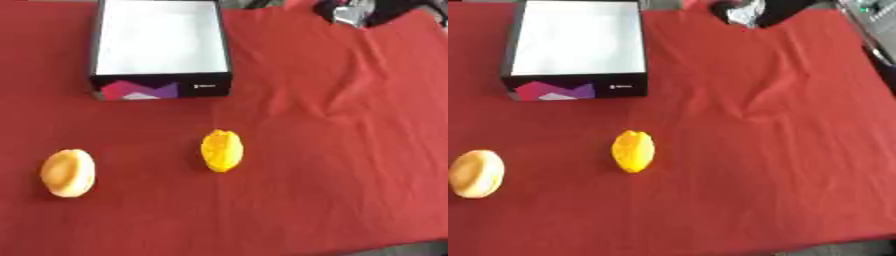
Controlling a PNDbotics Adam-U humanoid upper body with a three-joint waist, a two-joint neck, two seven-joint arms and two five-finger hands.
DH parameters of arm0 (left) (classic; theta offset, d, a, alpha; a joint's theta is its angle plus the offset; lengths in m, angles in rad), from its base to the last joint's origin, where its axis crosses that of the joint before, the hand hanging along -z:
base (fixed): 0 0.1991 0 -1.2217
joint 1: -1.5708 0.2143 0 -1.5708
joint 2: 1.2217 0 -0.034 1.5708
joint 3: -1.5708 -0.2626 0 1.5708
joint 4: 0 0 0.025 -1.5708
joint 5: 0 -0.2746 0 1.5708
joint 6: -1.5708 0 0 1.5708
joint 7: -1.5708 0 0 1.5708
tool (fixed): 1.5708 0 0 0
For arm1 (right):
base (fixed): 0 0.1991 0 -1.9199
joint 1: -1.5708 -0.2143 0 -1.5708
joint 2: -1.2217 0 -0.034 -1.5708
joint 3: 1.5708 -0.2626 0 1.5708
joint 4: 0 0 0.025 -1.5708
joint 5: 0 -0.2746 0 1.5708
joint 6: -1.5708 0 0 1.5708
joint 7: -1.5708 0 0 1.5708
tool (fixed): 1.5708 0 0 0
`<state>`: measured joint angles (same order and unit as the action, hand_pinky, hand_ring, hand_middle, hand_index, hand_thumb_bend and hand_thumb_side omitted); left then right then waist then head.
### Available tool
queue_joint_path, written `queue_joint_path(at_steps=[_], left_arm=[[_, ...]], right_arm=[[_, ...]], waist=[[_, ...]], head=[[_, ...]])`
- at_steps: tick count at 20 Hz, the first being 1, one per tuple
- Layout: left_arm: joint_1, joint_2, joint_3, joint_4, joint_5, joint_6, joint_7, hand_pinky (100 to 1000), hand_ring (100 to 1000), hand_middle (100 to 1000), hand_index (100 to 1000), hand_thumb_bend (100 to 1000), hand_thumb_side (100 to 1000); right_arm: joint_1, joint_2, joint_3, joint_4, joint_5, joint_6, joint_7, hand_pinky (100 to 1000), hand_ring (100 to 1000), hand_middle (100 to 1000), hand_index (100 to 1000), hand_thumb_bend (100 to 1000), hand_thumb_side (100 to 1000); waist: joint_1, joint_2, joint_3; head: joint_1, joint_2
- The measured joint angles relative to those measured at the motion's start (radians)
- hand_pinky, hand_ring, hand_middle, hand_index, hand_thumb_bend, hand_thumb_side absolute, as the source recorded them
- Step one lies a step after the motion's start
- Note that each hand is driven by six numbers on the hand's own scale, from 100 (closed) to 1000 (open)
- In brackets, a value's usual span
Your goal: Pick up objects on the table and place them in the box.
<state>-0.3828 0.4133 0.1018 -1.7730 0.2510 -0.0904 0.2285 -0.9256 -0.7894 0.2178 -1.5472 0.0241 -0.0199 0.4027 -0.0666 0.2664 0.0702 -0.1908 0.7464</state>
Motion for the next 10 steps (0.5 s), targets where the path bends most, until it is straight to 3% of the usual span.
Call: queue_joint_path(at_steps=[4,10], left_arm=[[-0.025,0.000,0.019,-0.053,0.012,-0.020,0.057,847,785,782,815,209,795],[-0.044,0.048,0.024,-0.133,0.022,-0.046,0.111,846,790,783,815,208,758]], right_arm=[[-0.115,0.112,0.004,0.200,0.129,-0.059,-0.020,901,695,461,572,100,159],[-0.223,0.255,-0.018,0.469,0.341,-0.157,-0.032,889,697,460,574,100,189]], waist=[[0.000,0.000,0.018],[0.000,0.000,0.080]], head=[[-0.027,-0.002],[-0.088,-0.002]])
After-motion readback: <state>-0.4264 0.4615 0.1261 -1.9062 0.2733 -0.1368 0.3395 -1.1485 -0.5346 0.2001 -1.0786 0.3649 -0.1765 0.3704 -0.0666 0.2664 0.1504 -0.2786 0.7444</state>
